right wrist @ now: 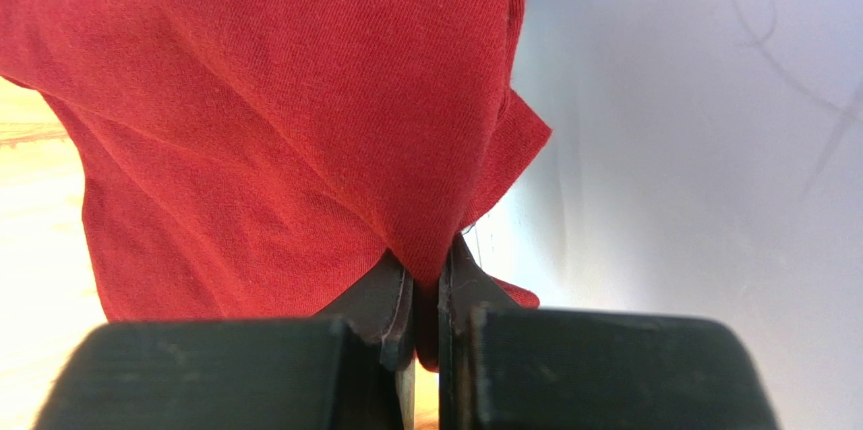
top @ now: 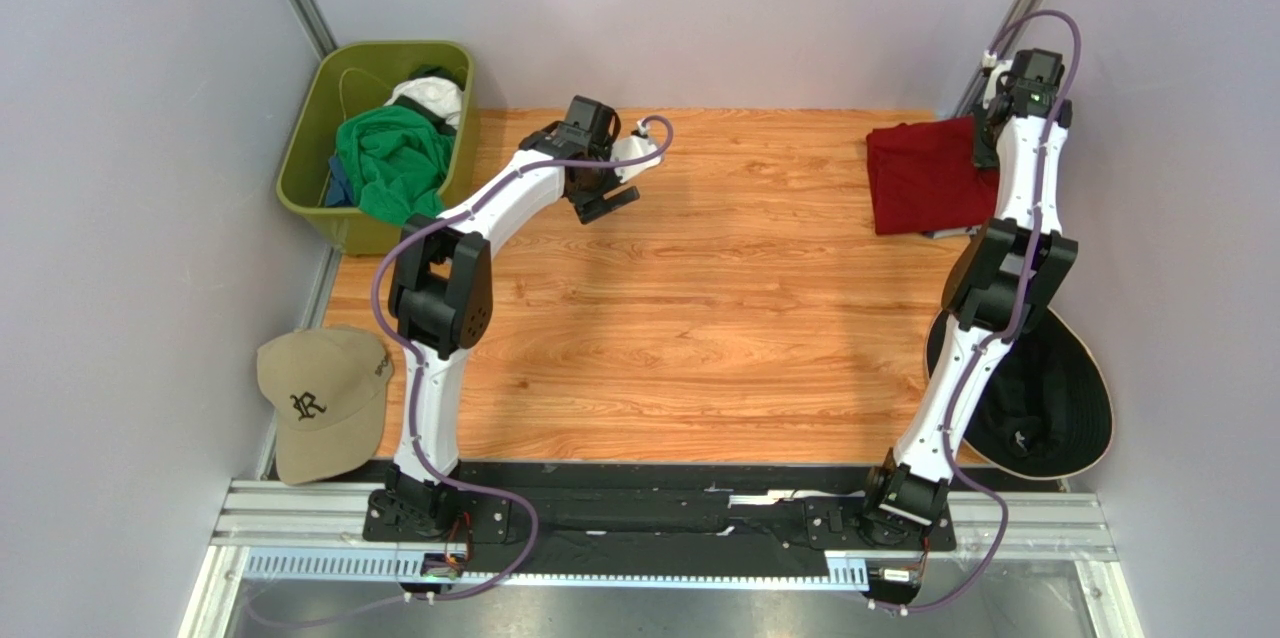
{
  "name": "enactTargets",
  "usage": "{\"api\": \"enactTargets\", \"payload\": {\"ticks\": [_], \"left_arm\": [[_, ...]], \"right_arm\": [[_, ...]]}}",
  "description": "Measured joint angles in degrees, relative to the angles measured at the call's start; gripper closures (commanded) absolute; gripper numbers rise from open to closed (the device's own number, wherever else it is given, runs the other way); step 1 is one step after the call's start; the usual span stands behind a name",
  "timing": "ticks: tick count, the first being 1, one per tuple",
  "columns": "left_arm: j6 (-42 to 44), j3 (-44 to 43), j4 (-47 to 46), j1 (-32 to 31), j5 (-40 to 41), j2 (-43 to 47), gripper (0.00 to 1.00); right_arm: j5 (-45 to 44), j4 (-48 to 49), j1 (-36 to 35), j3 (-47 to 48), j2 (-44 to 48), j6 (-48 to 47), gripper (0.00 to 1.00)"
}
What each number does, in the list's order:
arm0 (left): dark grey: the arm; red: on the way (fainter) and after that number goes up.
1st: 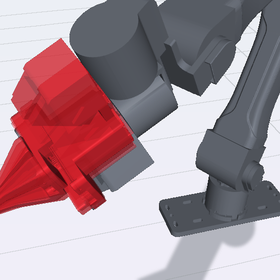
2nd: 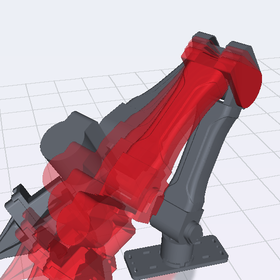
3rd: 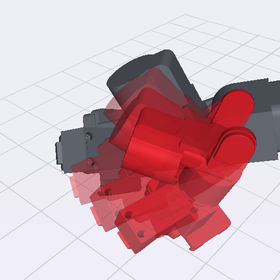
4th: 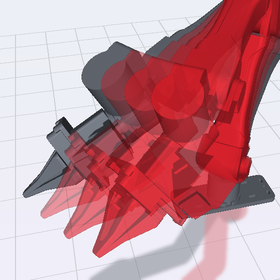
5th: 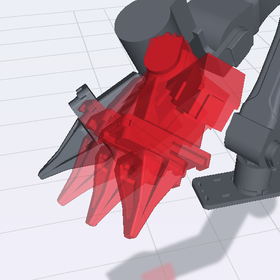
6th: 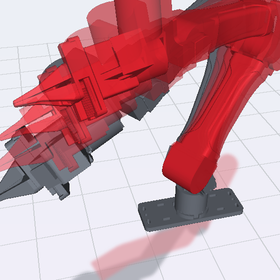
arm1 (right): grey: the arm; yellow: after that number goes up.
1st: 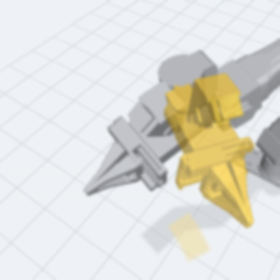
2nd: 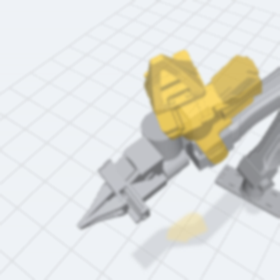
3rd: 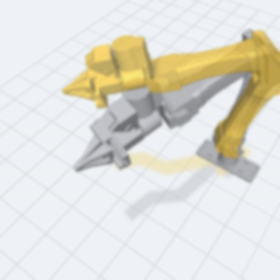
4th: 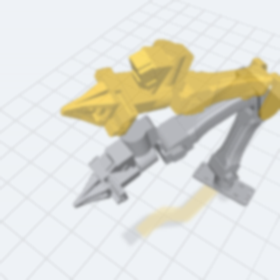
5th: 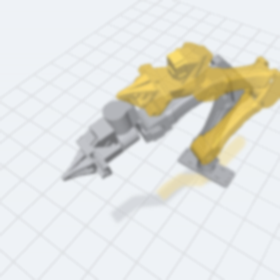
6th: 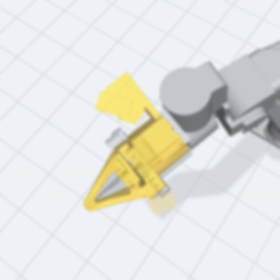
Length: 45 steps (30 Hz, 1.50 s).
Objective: Fold and stack the t-shirts
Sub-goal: Neatly place the folded tshirt to the corner, then reset both grippers
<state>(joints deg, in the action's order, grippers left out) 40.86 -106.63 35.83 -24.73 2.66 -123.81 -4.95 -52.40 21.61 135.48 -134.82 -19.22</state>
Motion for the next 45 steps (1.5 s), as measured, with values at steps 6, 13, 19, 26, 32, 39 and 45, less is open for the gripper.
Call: {"api": "enactTargets", "payload": {"ticks": [6, 13, 19, 26, 32, 39, 45], "left_arm": [[0.0, 0.17, 0.17, -0.04, 0.24, 0.0, 0.16], [0.0, 0.33, 0.28, -0.15, 0.28, 0.0, 0.16], [0.04, 1.03, 0.42, -0.42, 0.44, 0.0, 0.17], [0.02, 1.6, 0.59, -0.55, 0.44, 0.0, 0.18], [-0.24, 2.93, 0.31, -0.7, 0.44, 0.39, 0.17], [-2.89, 10.32, -2.6, -0.68, 1.49, 6.86, 0.03], [-8.79, 14.91, -5.9, -0.68, 3.17, 17.07, 0.01]], "right_arm": [[0.46, 0.04, 1.4, 0.02, 0.0, 0.09, 1.0], [-0.22, 1.57, 2.71, -0.15, -0.11, 0.07, 0.87], [-1.11, 4.28, 2.75, -3.17, -0.15, 0.2, 0.49], [-1.09, 5.99, 2.84, -7.13, -0.13, 0.33, 0.43], [0.33, 6.97, 2.82, -11.85, 1.95, 0.57, 0.42], [4.5, 7.54, 2.19, -22.03, 12.63, 1.29, 0.31], [7.06, 8.02, -0.09, -31.98, 27.93, 1.68, 0.08]]}}
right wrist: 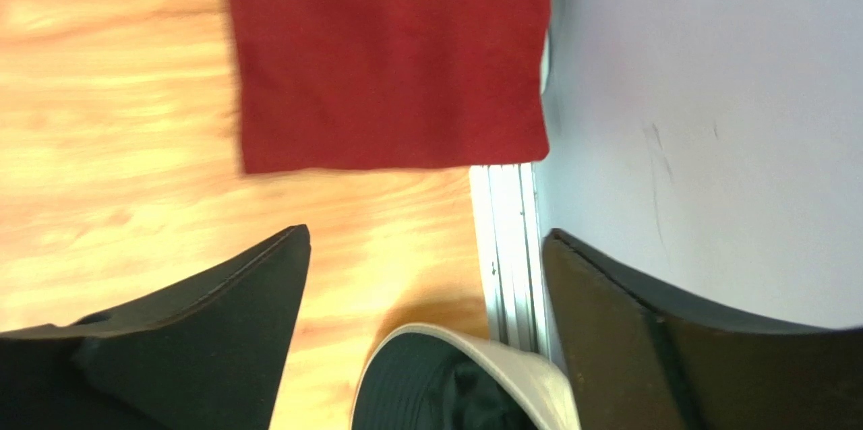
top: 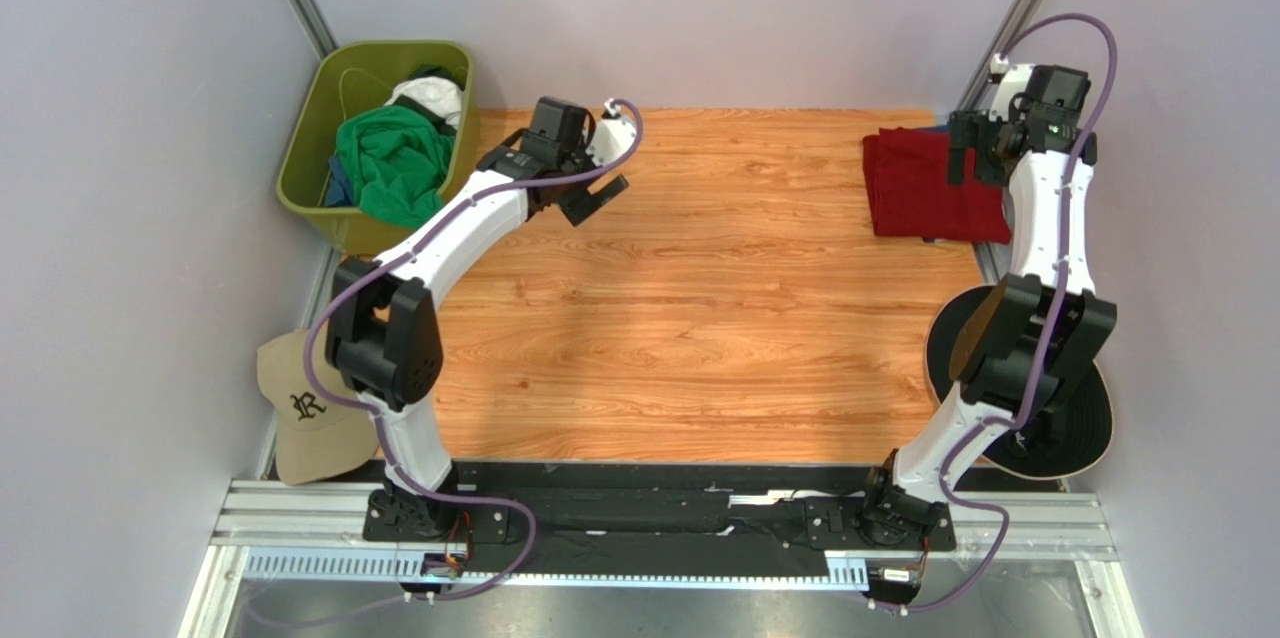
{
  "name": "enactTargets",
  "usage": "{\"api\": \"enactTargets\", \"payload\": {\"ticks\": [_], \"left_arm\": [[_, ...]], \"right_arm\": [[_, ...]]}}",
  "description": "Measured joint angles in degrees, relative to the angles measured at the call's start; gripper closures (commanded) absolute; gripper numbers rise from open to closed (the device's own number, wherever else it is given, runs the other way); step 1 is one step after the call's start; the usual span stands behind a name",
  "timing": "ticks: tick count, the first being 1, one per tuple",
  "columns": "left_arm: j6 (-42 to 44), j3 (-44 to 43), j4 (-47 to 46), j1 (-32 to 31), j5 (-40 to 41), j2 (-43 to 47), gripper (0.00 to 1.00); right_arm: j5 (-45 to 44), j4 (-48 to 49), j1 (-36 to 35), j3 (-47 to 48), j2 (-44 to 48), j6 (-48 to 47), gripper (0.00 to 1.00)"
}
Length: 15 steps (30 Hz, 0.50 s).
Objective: Fold and stack the t-shirts
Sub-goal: Reset both grippers
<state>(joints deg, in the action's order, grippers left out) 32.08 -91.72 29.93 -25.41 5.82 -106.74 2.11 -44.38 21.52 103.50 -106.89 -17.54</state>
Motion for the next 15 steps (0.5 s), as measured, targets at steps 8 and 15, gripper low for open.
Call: {"api": "enactTargets", "payload": {"ticks": [8, 15], "left_arm": [[-8.35, 3.52, -2.49, 1.25, 2.67, 11.8, 0.03], [-15.1, 12.59, -2.93, 4.33, 3.28, 19.08, 0.01]], "right_arm": [[4.13, -1.44, -4.92, -10.12, 16.33, 0.9, 0.02], [10.43, -4.0, -5.79, -17.94, 22.58, 4.98, 0.0]]}}
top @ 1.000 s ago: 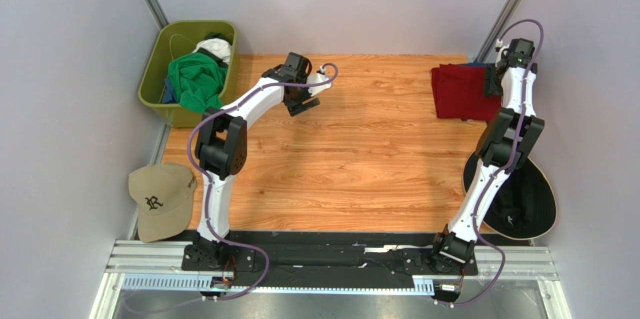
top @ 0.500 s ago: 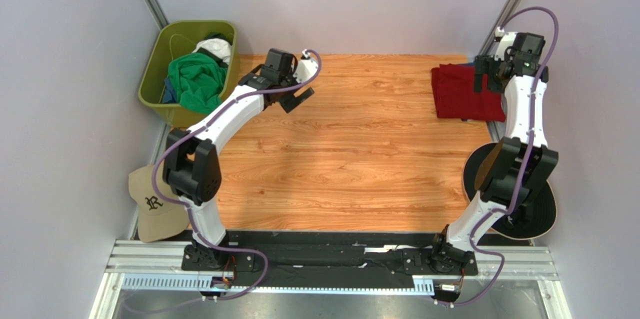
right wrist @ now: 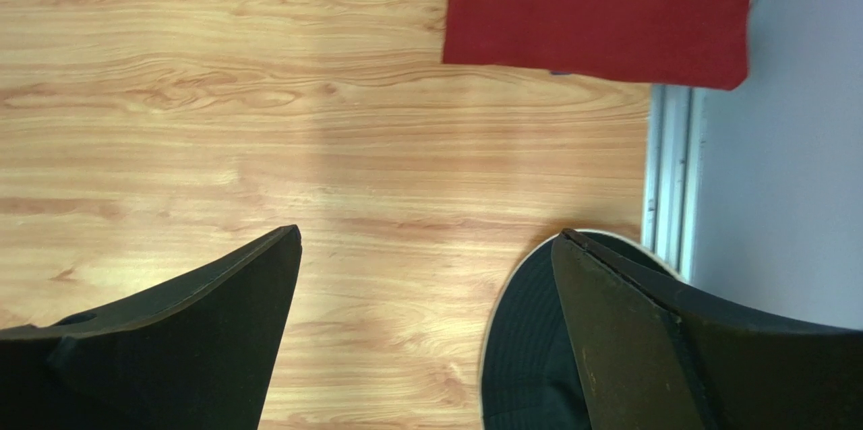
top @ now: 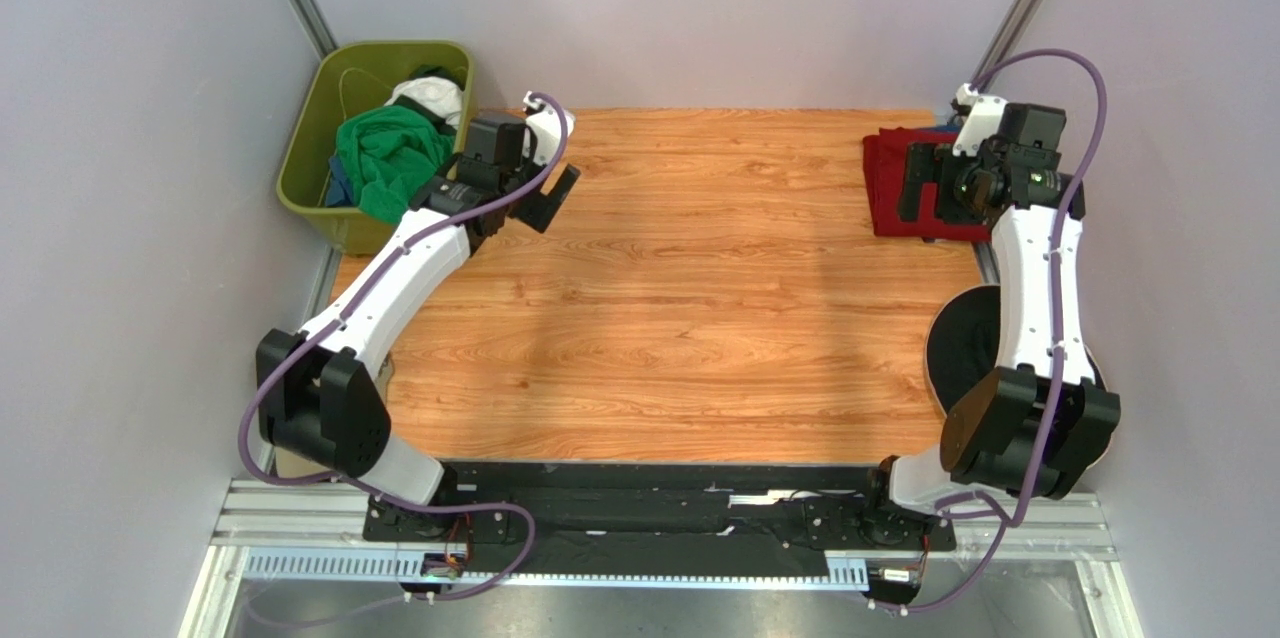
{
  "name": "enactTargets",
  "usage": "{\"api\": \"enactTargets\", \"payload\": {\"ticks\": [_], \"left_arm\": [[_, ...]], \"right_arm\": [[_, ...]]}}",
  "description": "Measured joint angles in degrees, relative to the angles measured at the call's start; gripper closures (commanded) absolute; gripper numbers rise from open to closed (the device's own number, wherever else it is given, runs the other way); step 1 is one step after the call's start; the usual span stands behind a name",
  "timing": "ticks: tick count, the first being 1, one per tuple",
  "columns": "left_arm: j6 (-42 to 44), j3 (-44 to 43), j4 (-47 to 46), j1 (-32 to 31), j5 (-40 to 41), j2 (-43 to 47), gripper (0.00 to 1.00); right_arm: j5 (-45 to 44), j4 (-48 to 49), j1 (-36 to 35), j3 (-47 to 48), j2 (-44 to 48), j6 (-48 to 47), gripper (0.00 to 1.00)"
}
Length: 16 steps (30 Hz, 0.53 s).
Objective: Fold and stack the t-shirts
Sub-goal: Reset both grippers
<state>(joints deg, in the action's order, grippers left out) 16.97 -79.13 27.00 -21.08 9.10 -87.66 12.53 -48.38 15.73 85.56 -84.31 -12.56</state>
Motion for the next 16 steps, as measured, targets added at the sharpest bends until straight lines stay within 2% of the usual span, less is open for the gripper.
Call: {"api": "enactTargets", "payload": {"ticks": [6, 16], "left_arm": [[-3.45, 6.88, -1.88, 0.44, 1.77, 5.77, 0.01], [-5.75, 7.3, -4.61, 0.48, 1.9, 11.54, 0.01]], "right_arm": [[0.37, -0.17, -3.96, -3.28, 3.82, 2.32, 0.0], [-0.09, 2.4, -7.65, -7.96, 6.6, 5.05, 0.01]]}}
